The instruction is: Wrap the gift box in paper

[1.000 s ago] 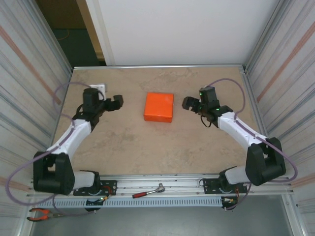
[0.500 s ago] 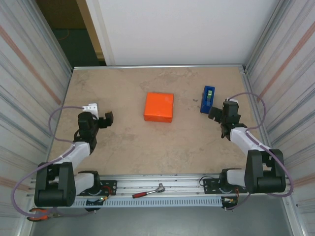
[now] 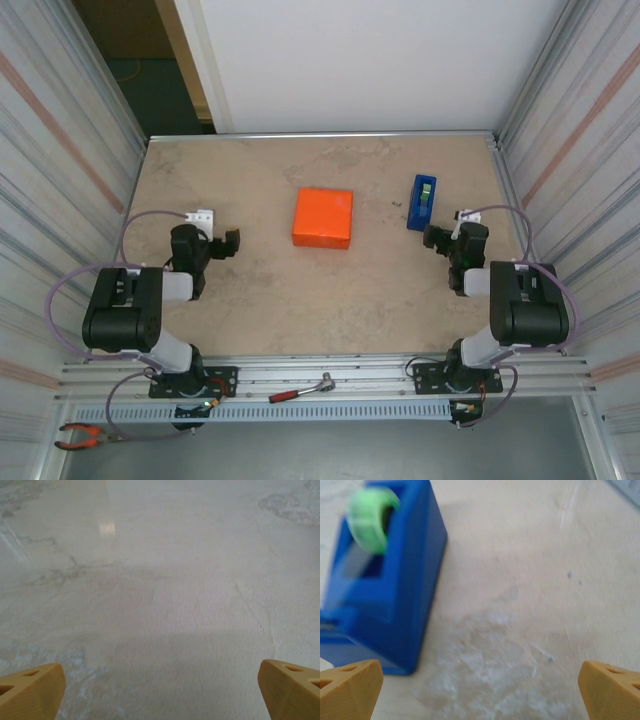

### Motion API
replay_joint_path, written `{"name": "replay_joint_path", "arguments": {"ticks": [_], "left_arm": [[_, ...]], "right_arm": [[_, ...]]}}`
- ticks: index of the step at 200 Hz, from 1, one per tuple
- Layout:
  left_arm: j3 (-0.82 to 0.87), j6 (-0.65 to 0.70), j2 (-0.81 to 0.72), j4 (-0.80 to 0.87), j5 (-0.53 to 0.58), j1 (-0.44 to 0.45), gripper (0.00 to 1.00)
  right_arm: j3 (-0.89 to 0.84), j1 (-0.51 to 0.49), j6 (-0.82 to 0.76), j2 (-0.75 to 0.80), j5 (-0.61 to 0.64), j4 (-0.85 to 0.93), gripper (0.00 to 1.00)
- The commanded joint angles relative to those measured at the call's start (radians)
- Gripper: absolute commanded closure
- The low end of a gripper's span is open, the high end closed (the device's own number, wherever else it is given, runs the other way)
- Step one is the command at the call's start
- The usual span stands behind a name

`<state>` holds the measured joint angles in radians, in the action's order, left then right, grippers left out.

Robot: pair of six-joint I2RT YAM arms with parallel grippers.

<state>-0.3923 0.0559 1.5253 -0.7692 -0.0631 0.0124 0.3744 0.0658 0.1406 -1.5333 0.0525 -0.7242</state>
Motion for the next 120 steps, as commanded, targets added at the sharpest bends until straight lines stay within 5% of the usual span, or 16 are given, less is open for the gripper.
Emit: {"name": "replay_joint_path", "arguments": {"ticks": [1,120], "left_arm": [[-0.018,0.036,-0.014,-0.018,-0.035,-0.001,0.01],[-0.023,0.021,-0.014,-0.015,0.029,0.008,0.01]], "right_arm": [[0.010,-0.006,-0.022,-0.022,-0.026,-0.150,0.02],[0.027,-0.042,-0.039,-0.005,0.045,-0.087,0.02]]}}
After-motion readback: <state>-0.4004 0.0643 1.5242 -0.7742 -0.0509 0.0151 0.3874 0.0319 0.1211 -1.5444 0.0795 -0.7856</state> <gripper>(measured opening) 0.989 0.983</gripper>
